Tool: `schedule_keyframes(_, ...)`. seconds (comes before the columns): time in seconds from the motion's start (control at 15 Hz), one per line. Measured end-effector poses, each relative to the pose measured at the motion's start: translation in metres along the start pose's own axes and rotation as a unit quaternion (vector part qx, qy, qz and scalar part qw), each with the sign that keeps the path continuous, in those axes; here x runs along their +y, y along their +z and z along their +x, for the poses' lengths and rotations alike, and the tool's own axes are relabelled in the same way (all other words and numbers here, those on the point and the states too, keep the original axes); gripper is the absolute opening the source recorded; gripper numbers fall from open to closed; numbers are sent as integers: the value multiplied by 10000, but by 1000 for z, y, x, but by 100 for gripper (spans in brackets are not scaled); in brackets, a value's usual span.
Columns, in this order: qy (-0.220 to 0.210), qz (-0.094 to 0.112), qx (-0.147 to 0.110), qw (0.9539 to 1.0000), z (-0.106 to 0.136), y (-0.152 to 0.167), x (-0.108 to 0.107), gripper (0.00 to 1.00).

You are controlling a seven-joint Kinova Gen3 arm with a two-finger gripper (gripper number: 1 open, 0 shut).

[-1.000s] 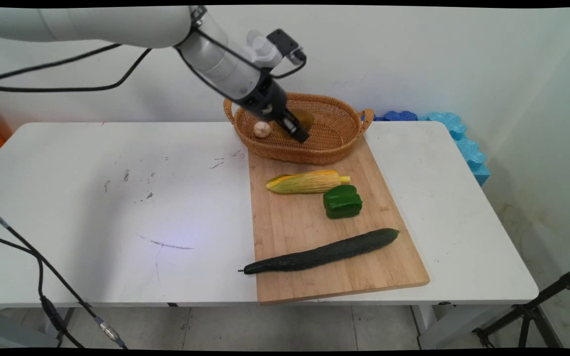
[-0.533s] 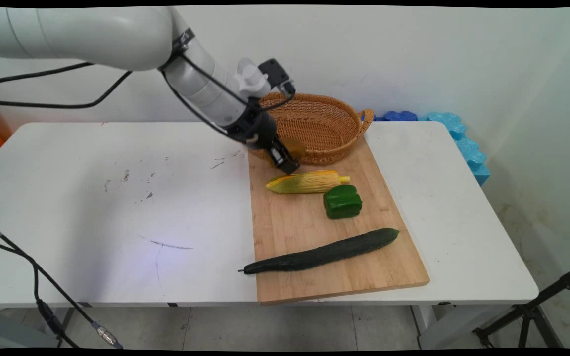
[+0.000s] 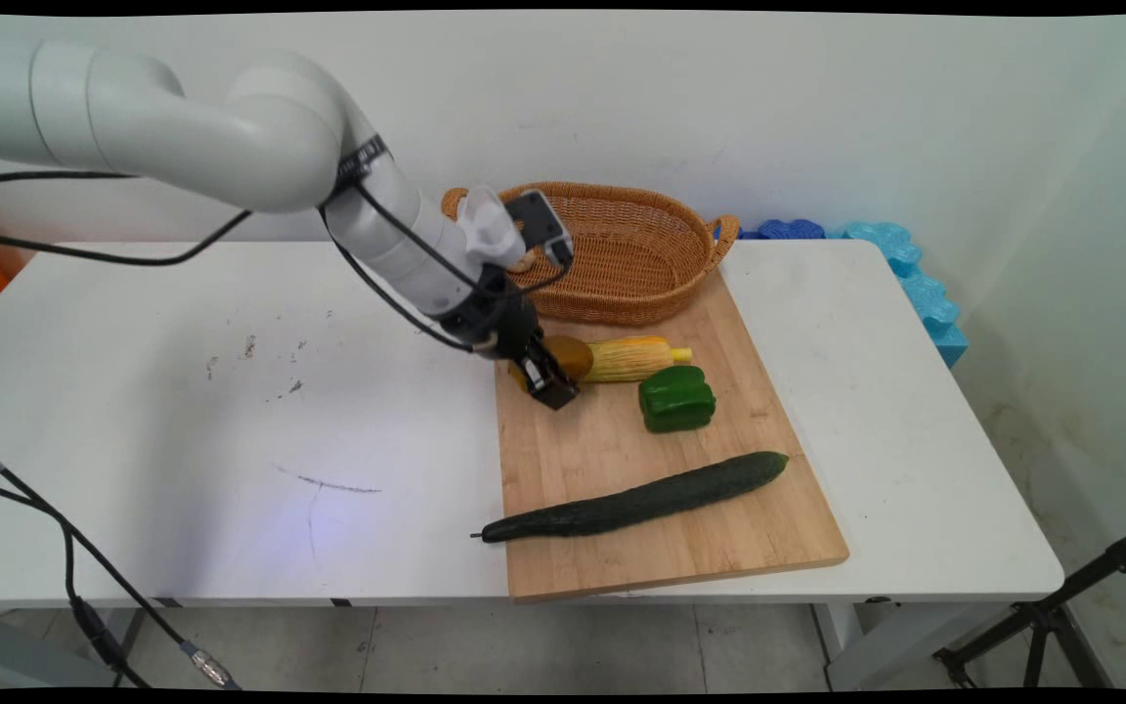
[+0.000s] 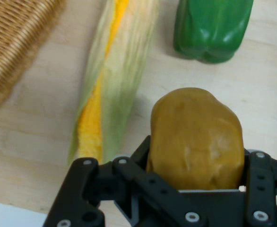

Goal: Place the picked object on the cutting board

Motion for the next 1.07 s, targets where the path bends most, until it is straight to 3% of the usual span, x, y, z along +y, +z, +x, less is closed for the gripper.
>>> schedule_keyframes(0.8,-55,-188,-54,9998,-17,53,6,0)
schedule_keyframes(0.87,-58,-196,-52,9998,-18,55,5,100)
schedule_keyframes(1.07,-58,-216,-46,9997,-19,58,5,100)
